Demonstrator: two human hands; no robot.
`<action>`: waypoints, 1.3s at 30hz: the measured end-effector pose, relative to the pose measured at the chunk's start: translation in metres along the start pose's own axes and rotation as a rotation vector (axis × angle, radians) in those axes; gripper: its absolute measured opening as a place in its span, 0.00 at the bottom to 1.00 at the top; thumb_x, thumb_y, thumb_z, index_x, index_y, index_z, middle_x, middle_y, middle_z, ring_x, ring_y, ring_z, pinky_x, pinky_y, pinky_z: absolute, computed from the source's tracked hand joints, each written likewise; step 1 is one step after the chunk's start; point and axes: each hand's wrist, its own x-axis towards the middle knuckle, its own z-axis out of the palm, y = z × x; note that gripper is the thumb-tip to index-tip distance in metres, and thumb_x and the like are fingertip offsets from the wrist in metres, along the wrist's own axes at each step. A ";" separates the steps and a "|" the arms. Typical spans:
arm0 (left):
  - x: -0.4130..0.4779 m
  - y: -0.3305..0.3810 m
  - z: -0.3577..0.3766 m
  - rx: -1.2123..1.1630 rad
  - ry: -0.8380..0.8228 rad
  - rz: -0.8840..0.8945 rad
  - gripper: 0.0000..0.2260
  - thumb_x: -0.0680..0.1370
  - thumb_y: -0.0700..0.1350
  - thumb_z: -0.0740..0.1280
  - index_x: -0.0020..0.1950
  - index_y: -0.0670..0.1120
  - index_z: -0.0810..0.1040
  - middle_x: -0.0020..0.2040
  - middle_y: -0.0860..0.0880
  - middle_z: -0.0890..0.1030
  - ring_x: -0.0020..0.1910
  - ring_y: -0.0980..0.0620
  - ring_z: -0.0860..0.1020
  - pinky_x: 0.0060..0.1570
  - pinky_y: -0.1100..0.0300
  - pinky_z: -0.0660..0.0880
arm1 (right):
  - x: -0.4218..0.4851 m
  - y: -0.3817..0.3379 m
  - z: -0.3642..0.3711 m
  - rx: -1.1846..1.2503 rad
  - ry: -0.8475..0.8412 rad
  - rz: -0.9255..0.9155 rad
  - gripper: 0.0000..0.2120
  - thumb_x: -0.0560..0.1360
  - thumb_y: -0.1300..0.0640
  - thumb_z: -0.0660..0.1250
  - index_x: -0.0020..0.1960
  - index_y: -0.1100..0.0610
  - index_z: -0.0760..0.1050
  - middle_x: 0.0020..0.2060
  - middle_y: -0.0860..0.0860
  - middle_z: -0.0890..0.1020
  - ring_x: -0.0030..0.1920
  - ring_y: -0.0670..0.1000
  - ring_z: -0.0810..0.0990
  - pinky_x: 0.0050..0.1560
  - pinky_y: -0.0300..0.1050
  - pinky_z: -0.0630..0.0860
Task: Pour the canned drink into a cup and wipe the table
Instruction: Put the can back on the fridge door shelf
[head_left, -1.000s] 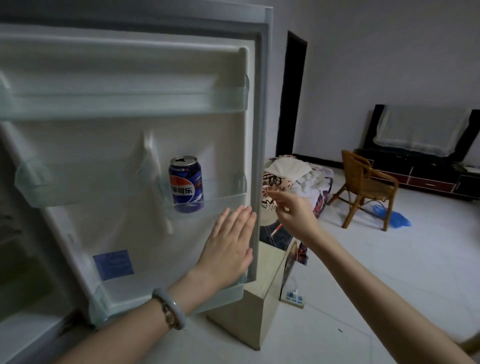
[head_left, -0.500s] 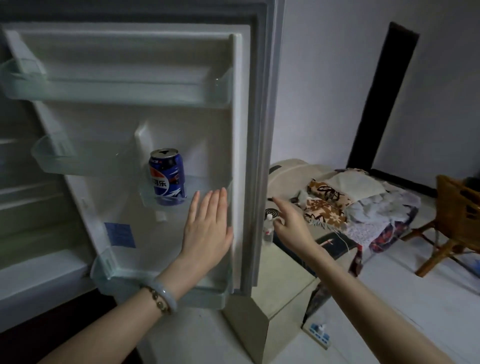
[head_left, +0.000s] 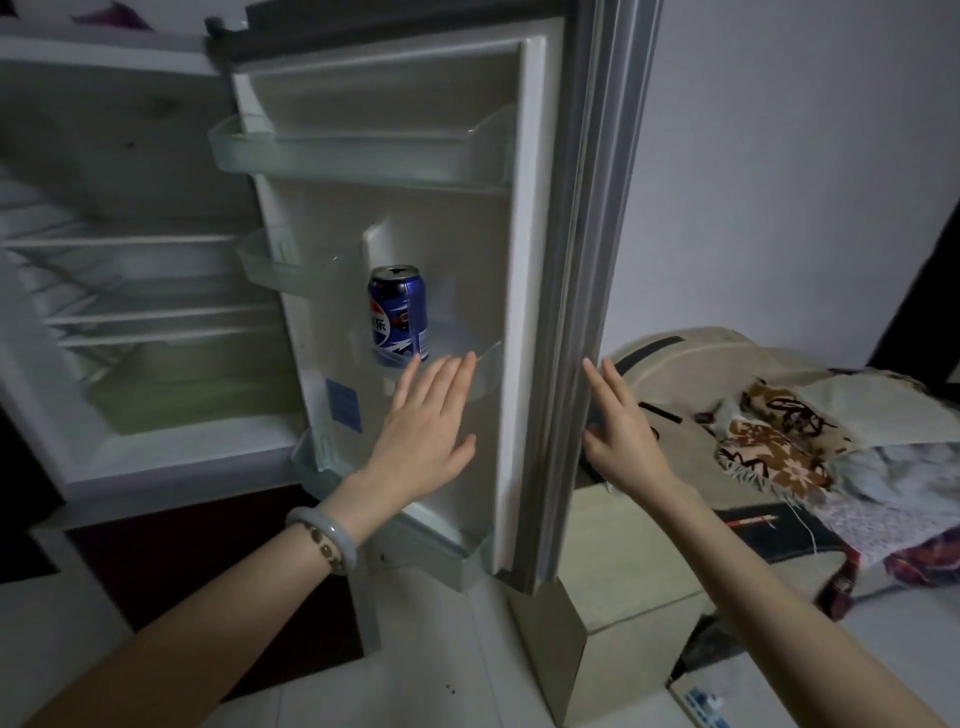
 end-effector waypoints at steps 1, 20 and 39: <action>-0.005 -0.002 -0.002 -0.002 0.008 -0.009 0.38 0.73 0.52 0.67 0.75 0.38 0.54 0.72 0.41 0.67 0.71 0.45 0.62 0.73 0.47 0.46 | -0.004 -0.002 0.000 -0.013 -0.009 -0.015 0.37 0.74 0.68 0.60 0.77 0.50 0.49 0.77 0.51 0.48 0.72 0.42 0.52 0.60 0.34 0.61; -0.145 -0.008 -0.076 -0.150 0.224 -0.177 0.31 0.77 0.51 0.61 0.75 0.38 0.55 0.75 0.43 0.58 0.76 0.48 0.55 0.75 0.51 0.50 | -0.069 -0.090 0.055 -0.029 -0.101 -0.687 0.45 0.71 0.63 0.66 0.76 0.58 0.37 0.72 0.64 0.60 0.72 0.55 0.62 0.72 0.38 0.56; -0.253 -0.123 -0.124 -0.485 0.391 -0.746 0.31 0.77 0.57 0.61 0.75 0.55 0.51 0.74 0.52 0.59 0.74 0.53 0.61 0.71 0.51 0.62 | -0.042 -0.289 0.207 -0.073 -0.233 -1.151 0.39 0.66 0.62 0.66 0.74 0.62 0.57 0.74 0.61 0.57 0.75 0.57 0.52 0.75 0.51 0.48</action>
